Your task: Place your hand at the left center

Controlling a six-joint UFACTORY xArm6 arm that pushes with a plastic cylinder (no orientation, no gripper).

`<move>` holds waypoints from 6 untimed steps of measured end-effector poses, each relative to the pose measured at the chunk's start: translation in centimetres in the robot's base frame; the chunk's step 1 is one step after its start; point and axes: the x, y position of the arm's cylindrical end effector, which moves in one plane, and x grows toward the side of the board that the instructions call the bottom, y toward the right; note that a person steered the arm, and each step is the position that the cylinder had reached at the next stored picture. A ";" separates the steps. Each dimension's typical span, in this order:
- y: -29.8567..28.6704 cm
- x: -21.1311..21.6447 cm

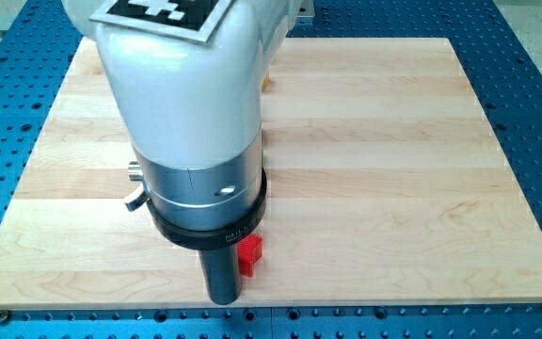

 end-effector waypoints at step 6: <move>-18.8 -35.0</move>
